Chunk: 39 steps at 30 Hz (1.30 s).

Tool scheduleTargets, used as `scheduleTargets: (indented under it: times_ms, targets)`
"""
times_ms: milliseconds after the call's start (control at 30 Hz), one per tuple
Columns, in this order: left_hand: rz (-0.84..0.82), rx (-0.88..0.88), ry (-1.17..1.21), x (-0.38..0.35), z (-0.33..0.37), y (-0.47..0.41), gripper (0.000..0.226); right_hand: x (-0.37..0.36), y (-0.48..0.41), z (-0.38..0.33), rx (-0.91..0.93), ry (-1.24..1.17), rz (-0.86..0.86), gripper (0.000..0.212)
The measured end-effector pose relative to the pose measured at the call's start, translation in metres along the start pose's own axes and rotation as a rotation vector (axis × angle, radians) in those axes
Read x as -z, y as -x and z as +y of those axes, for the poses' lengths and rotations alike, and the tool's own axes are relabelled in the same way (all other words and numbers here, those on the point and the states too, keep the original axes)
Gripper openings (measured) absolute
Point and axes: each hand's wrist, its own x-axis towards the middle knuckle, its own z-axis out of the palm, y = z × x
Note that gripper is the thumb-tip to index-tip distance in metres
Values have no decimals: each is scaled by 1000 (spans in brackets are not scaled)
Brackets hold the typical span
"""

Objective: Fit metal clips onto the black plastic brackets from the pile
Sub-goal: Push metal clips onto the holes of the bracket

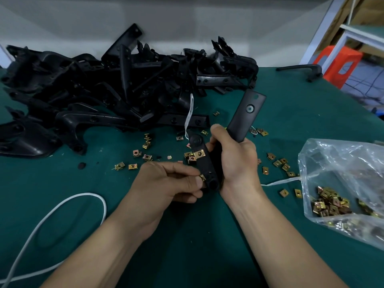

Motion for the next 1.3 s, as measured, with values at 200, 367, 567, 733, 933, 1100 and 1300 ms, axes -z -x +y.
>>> scheduleTargets:
  times_ms: [200, 367, 567, 733, 933, 1100, 1300]
  targets:
    - [-8, 35, -139, -1, -1, -2, 29, -1, 2, 3, -18, 49, -2, 32]
    - [-47, 53, -215, 4, 0, -3, 34, -2, 4, 4, -33, 121, -66, 39]
    - [-106, 41, -322, 6, 3, -4, 31, -2, 5, 4, -50, 208, -71, 37]
    - [-81, -8, -259, 4, 1, 1, 47, -3, 5, 5, -52, 201, -23, 39]
    - [-91, -34, -274, 5, 2, -1, 53, -1, 5, 4, -50, 234, -63, 39]
    - [-126, -27, -312, 7, 2, -2, 52, -1, 6, 2, -55, 293, -115, 36]
    - [-146, -56, -365, 10, 4, -3, 47, 0, 6, -2, -138, 199, -159, 32]
